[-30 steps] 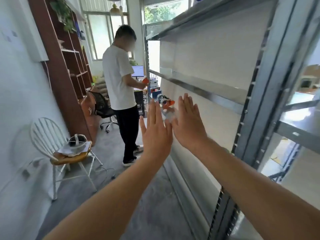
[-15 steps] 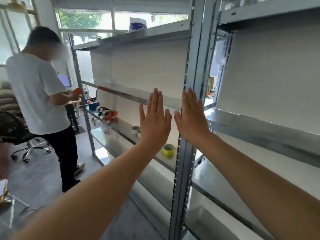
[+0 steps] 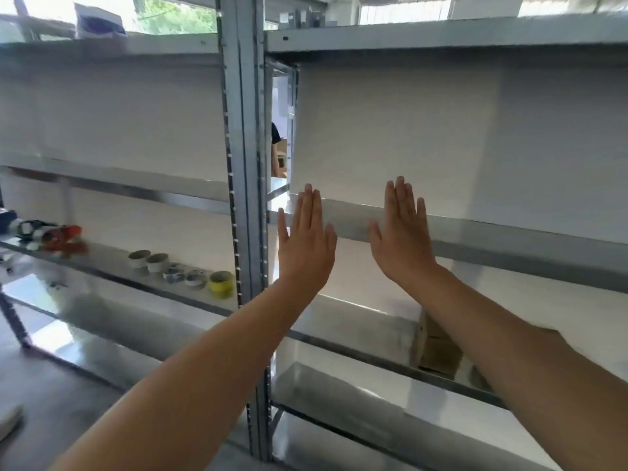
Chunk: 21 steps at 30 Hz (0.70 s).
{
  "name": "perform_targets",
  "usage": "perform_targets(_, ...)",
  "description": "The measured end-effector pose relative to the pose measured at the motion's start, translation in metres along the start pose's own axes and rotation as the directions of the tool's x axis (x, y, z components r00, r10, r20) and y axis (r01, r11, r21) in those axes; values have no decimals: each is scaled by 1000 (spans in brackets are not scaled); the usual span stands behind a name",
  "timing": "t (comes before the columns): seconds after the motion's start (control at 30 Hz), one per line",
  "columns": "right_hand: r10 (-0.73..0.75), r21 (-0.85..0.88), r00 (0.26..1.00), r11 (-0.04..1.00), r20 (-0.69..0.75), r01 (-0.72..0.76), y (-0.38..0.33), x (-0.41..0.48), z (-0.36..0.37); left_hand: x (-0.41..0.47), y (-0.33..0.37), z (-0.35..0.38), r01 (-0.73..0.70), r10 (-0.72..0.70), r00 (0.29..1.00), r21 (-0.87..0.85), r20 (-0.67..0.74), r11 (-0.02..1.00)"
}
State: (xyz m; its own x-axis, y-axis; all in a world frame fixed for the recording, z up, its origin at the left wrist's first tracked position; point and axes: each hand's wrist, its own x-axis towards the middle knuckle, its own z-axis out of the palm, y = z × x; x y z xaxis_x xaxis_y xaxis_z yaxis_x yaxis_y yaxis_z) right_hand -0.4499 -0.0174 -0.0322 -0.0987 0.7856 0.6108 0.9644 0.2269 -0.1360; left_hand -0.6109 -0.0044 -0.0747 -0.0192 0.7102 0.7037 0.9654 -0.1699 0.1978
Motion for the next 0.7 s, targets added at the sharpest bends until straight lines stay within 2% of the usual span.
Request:
perform_targets(0.13,65,-57,998,996,-12,-66,60,-33,-30,-15,66,1,-109,109,994,3,-3,994)
perform_targets(0.3,142,-148,990,978,-24,-144,162,-86,-82,-43,183,13,-143,150,985,-82,81,986)
perform_targets(0.4,188,-187,981,963,-50,-194,221,-117,-112,-60,256,20,-222,233,967,-111,105,969)
perform_targets(0.6,294,-254,952,918,-81,-305,318,-186,-166,-99,397,26,-331,359,928,-228,94,915)
perform_targets(0.7,358,-277,924,882,-134,-381,359,-224,-192,-119,461,30,-435,484,871,-329,83,838)
